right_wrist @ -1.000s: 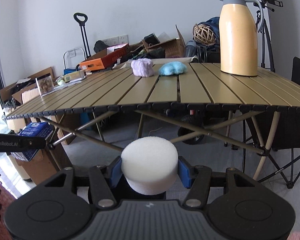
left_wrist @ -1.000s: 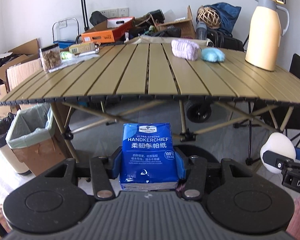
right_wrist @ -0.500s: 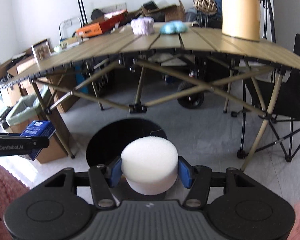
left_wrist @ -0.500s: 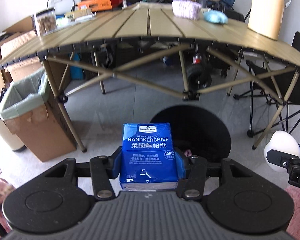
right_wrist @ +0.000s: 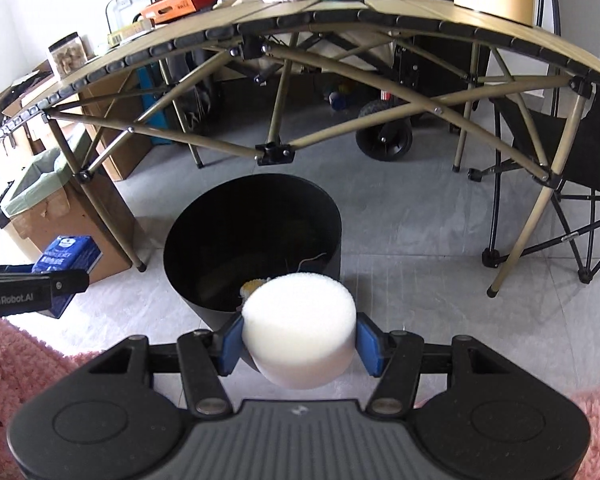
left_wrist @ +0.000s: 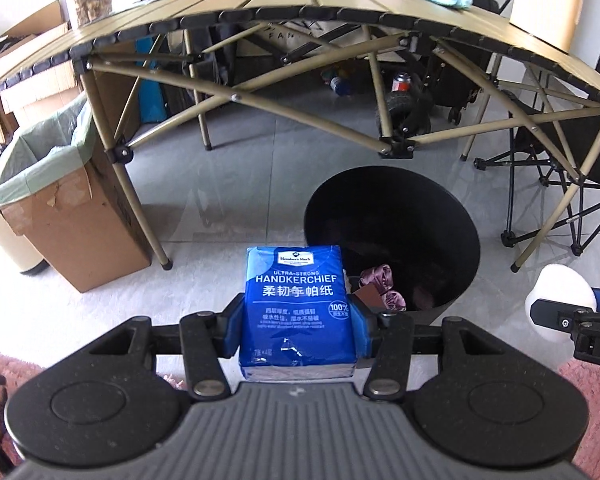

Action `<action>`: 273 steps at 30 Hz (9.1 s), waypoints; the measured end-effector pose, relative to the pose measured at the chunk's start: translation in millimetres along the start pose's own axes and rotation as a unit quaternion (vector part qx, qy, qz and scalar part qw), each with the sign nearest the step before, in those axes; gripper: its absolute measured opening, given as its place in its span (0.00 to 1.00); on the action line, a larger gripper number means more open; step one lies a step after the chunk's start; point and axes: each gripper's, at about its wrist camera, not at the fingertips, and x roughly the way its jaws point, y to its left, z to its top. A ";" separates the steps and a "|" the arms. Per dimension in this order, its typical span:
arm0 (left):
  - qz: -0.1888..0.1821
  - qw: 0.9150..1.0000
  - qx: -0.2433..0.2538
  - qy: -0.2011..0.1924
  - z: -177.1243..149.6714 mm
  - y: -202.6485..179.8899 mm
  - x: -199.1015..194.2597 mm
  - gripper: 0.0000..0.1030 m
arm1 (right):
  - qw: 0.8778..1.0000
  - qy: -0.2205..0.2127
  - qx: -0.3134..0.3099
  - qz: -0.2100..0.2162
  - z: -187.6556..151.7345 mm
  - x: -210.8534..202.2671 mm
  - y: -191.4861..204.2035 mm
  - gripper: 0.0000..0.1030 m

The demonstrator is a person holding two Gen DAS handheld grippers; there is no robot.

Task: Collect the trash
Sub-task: 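Lift the tissue pack and white sponge and carry both down toward the bin, then lower the white sponge into the bin and open the right gripper, then move the tissue pack over the bin and open the left gripper, then withdraw both open grippers from the bin back toward the table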

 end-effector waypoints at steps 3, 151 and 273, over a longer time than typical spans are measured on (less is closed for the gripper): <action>0.001 1.000 -0.005 0.009 2.0 3.7 6.9 0.51 | 1.000 0.009 -0.002 0.002 5.6 7.3 3.3 0.55; -0.020 0.990 0.043 0.134 69.1 -119.3 135.9 0.51 | 0.981 0.020 0.176 -0.077 67.0 67.7 -113.0 1.00; 0.014 0.976 -0.105 -0.190 314.5 74.5 53.4 1.00 | 0.984 -0.175 -0.028 -0.022 400.1 118.3 40.2 1.00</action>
